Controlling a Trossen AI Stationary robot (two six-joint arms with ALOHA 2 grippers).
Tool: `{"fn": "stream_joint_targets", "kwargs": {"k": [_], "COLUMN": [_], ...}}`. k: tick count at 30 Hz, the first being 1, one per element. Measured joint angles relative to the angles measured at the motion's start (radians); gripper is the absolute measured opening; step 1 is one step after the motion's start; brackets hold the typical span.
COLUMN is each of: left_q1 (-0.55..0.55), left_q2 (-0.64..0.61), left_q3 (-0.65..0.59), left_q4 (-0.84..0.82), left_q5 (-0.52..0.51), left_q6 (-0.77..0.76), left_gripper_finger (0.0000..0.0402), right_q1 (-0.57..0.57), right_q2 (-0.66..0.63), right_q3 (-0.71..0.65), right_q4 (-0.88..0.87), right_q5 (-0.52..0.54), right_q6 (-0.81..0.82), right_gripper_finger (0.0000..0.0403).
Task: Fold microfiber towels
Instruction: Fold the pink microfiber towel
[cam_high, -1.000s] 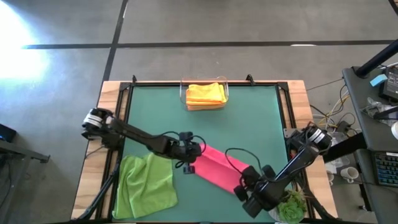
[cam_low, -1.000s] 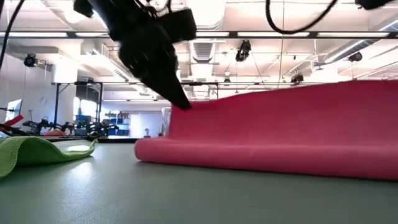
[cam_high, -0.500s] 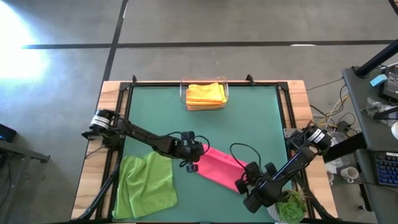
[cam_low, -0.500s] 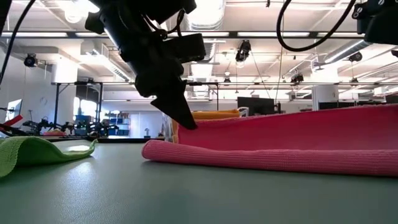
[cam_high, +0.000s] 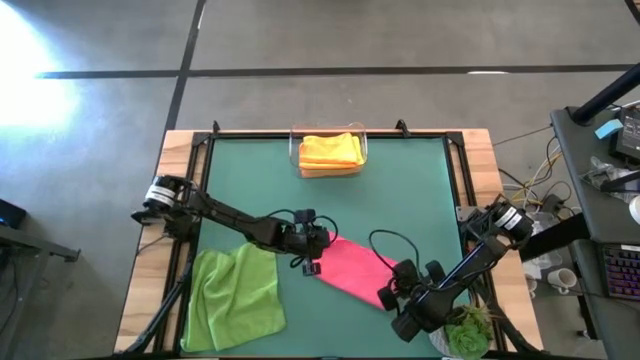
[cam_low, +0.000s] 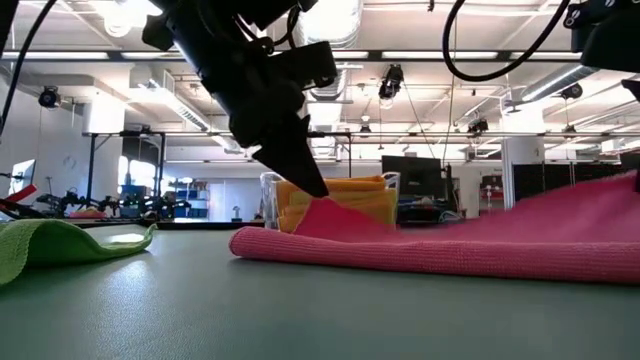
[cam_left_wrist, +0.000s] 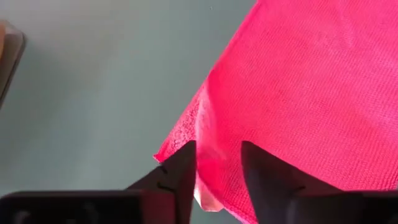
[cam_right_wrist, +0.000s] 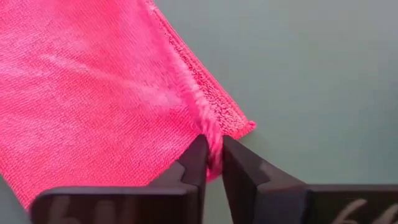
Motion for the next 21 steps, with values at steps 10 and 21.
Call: {"fn": "stream_joint_targets", "kwargs": {"k": [10, 21], "left_q1": [0.001, -0.036], "left_q2": [-0.133, -0.141], "left_q3": [0.001, -0.035], "left_q4": [-0.037, 0.135], "left_q5": [0.01, 0.131], "left_q6": [-0.011, -0.143], "left_gripper_finger": [0.0186, 0.0187], "right_q1": [0.0, -0.003], "right_q2": [-0.064, -0.3], "right_q3": [0.034, 0.06], "right_q4": [-0.07, -0.193], "right_q5": [0.001, 0.332], "right_q6": [-0.049, -0.09], "right_gripper_finger": [0.0134, 0.0146]}}
